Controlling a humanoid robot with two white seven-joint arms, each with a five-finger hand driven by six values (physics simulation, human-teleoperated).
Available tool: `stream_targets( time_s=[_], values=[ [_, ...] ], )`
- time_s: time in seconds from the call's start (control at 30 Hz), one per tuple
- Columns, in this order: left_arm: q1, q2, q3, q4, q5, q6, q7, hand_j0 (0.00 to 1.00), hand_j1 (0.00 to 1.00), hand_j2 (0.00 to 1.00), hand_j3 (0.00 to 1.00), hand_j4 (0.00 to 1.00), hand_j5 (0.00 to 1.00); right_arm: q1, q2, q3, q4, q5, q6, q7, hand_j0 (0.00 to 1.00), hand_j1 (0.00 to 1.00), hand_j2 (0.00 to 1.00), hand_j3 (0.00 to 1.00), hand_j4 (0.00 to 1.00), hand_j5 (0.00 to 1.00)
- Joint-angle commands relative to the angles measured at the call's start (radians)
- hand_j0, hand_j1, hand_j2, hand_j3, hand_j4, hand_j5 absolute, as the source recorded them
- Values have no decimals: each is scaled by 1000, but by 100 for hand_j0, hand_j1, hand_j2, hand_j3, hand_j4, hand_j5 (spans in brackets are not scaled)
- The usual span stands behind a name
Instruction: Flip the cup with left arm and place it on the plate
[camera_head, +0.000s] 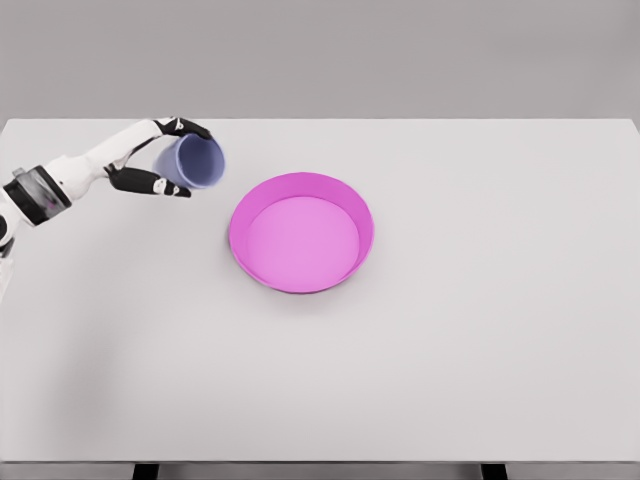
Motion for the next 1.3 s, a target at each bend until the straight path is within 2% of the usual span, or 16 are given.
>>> stream_targets(
  time_s=[0.0,0.07,0.23,0.37,0.5,0.67,1.0,1.27],
  values=[
    [6,-1,-1,-15,92,3,0,73,73,73,73,73,73,0,0,0,0,0,0,0,100,100,100,100,100,100],
    [32,0,-1,-58,106,3,0,73,73,73,73,73,73,0,0,0,0,0,0,0,100,100,100,100,100,100],
    [45,0,-1,-105,132,3,0,72,72,72,72,72,72,0,0,0,0,0,0,0,100,100,100,100,100,100],
    [75,7,-1,-199,169,3,0,70,70,70,70,70,70,0,0,0,0,0,0,0,100,100,100,100,100,100],
    [88,5,-1,-219,183,3,0,70,70,70,70,70,70,0,0,0,0,0,0,0,100,100,100,100,100,100],
    [117,2,-31,-291,196,3,0,70,70,70,70,70,70,0,0,0,0,0,0,0,100,100,100,100,100,100],
    [117,-1,-108,-306,235,3,0,70,70,70,70,70,70,0,0,0,0,0,0,0,100,100,100,100,100,100],
    [161,-36,-142,-314,247,3,0,70,70,70,70,70,70,0,0,0,0,1,0,0,100,100,100,100,100,100]
  ],
)
